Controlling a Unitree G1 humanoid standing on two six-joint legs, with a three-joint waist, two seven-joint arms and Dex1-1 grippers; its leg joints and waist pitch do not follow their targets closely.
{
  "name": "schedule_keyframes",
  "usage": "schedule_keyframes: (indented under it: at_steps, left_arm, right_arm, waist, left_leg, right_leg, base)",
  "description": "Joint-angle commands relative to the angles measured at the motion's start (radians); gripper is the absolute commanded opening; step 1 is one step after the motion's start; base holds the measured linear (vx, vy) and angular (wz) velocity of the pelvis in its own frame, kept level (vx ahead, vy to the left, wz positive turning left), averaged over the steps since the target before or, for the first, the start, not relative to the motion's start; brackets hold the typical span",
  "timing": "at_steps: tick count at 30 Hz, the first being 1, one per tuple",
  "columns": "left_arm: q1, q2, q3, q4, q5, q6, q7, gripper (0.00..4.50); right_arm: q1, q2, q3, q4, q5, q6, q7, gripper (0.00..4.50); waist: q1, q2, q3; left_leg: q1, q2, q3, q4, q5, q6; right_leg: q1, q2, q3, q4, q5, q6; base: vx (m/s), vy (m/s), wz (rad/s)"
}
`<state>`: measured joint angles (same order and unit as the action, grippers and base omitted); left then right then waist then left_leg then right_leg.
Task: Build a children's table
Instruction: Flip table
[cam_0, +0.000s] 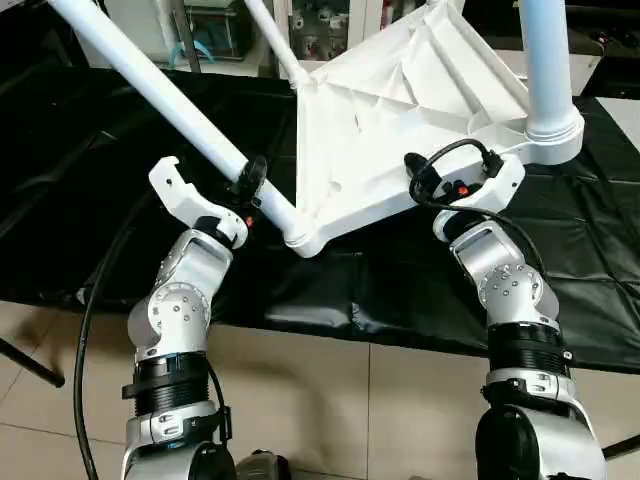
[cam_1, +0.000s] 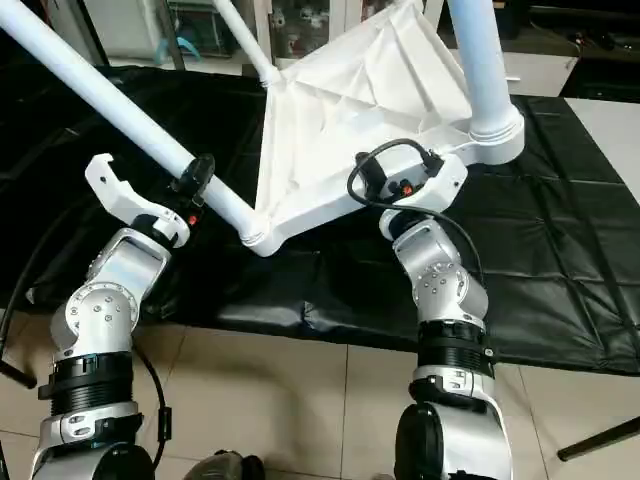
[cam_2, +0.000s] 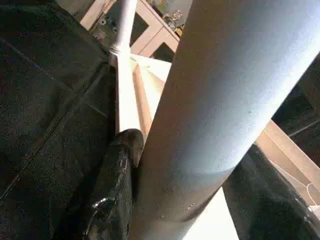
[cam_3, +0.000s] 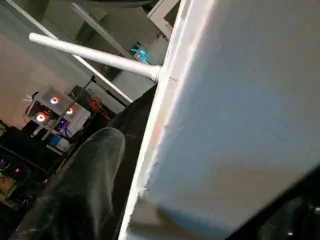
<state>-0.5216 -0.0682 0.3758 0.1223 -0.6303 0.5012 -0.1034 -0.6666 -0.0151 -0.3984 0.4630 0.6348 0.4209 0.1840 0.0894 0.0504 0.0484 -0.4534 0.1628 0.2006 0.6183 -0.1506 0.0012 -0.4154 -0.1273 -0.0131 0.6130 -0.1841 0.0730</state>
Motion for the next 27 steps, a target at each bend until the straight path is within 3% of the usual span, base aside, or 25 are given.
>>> schedule_keyframes:
  at_steps: [1,8,18,20,23,25,27]
  left_arm:
    - [0.001,-0.015,0.009,-0.026,-0.065,0.006,-0.021,2.22]
    - [0.003,-0.017,0.007,-0.02,-0.063,-0.001,-0.02,2.22]
    - [0.001,-0.019,0.008,-0.014,-0.068,0.004,-0.017,2.22]
    - [-0.003,-0.025,0.028,-0.001,-0.092,0.026,0.001,2.92]
    - [-0.004,-0.023,0.029,0.004,-0.081,0.018,0.013,2.94]
    - [-0.008,-0.018,0.028,0.015,-0.055,-0.005,0.022,3.27]
    - [-0.016,-0.009,0.027,0.03,-0.019,-0.036,0.041,3.34]
  right_arm:
    - [-0.025,-0.001,0.001,0.002,0.012,-0.014,0.02,3.2]
    - [-0.028,0.0,-0.011,0.003,0.016,-0.026,0.015,2.54]
    - [-0.036,-0.019,-0.018,-0.015,-0.014,-0.071,-0.016,2.25]
    - [-0.037,-0.035,-0.016,-0.043,-0.037,-0.086,-0.041,2.23]
    - [-0.039,-0.048,-0.013,-0.061,-0.054,-0.095,-0.058,2.22]
    - [-0.041,-0.069,-0.008,-0.077,-0.087,-0.113,-0.079,2.2]
    - [-0.045,-0.093,-0.005,-0.09,-0.118,-0.132,-0.101,2.2]
  waist:
    - [0.0,-0.028,-0.091]
    - [0.001,-0.025,-0.093]
    - [0.002,-0.024,-0.094]
    - [0.002,-0.024,-0.093]
    - [0.002,-0.022,-0.093]
    - [0.002,-0.023,-0.092]
    - [0.003,-0.021,-0.091]
  left_leg:
    - [0.054,0.039,-0.015,-0.068,-0.086,0.056]
    - [0.054,0.039,-0.015,-0.066,-0.069,0.063]
    - [0.055,0.039,-0.014,-0.063,-0.06,0.068]
    - [0.056,0.039,-0.014,-0.064,-0.07,0.063]
    - [0.057,0.038,-0.014,-0.064,-0.083,0.054]
    - [0.057,0.039,-0.014,-0.065,-0.09,0.053]
    - [0.058,0.039,-0.015,-0.067,-0.108,0.044]
  right_leg:
    - [0.034,0.0,-0.004,-0.05,-0.013,-0.199]
    - [0.035,0.001,-0.005,-0.047,0.009,-0.204]
    - [0.035,0.001,-0.005,-0.046,0.023,-0.213]
    - [0.035,0.0,-0.005,-0.046,0.009,-0.213]
    - [0.034,0.002,-0.005,-0.048,0.002,-0.214]
    - [0.034,0.003,-0.006,-0.049,-0.003,-0.207]
    - [0.033,0.003,-0.005,-0.055,-0.028,-0.185]
  base:
    - [0.0,0.0,0.0]
    - [0.0,0.0,0.0]
    - [0.0,0.0,0.0]
    - [0.0,0.0,0.0]
    - [0.0,0.0,0.0]
    - [0.0,0.0,0.0]
    - [0.0,0.0,0.0]
